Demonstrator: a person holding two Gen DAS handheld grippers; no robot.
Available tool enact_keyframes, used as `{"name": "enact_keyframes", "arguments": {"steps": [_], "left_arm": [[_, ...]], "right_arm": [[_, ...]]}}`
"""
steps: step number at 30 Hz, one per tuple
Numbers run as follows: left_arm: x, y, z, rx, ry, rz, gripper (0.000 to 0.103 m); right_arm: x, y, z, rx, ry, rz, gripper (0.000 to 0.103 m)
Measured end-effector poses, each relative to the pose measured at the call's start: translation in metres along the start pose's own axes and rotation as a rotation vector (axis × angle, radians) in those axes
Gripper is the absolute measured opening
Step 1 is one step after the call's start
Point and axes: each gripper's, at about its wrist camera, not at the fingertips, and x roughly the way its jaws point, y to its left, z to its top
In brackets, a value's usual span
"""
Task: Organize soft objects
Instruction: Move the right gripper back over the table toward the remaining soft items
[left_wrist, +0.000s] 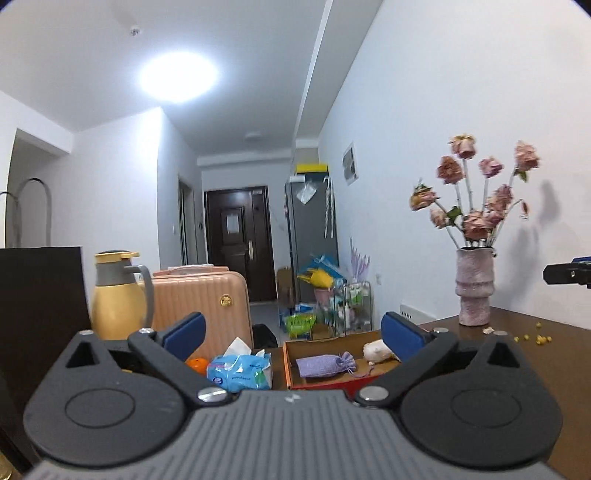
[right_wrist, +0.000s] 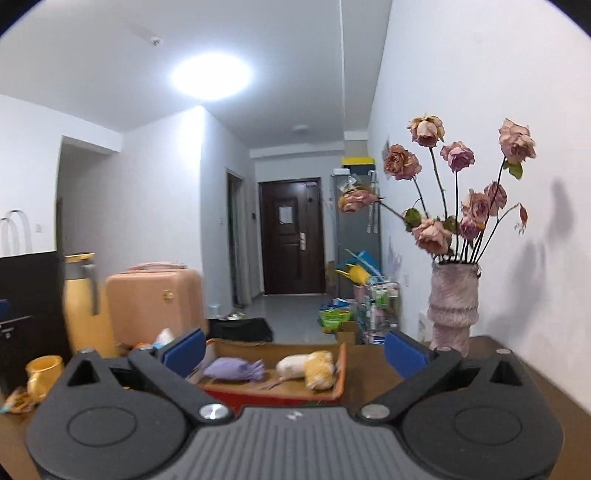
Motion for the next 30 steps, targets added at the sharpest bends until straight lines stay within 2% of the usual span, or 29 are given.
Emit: {"name": "enact_keyframes", "arguments": {"steps": [4,8,13,17,21,30], "left_arm": [[-0.043,-0.004,-0.026,0.000,0.043,-0.004,0.103],[-0.076,0.003,-0.052,-0.077,0.068,-0.020,0.103],[-0.093,0.004,-0.077,-0.043,0.127,-0.009,0.103],[-0.104,0.008,-0.090,-0.056,0.152,0.002,0.103],[-0.107,0.010,-0.091,-0.061,0.152,0.009,0.103],[-0.092,0.014,-0.098,-0.082,0.194,0.012,0.103]], "right_arm": [[-0.044,0.020,-0.035,-0.004,-0.030,-0.034,0.103],[-0.086,0.037,-0.076,-0.004,-0.054,-0.049,0.103],[-0.123,0.060,-0.114,0.030,-0.004,-0.064,0.103],[-0.133,0.073,-0.132,0.057,0.069,-0.027,0.103],[-0.137,0.087,-0.139,0.006,0.074,-0.043,0.103],[-0.122,0.082,-0.137,0.047,0.100,-0.033,0.103]]}}
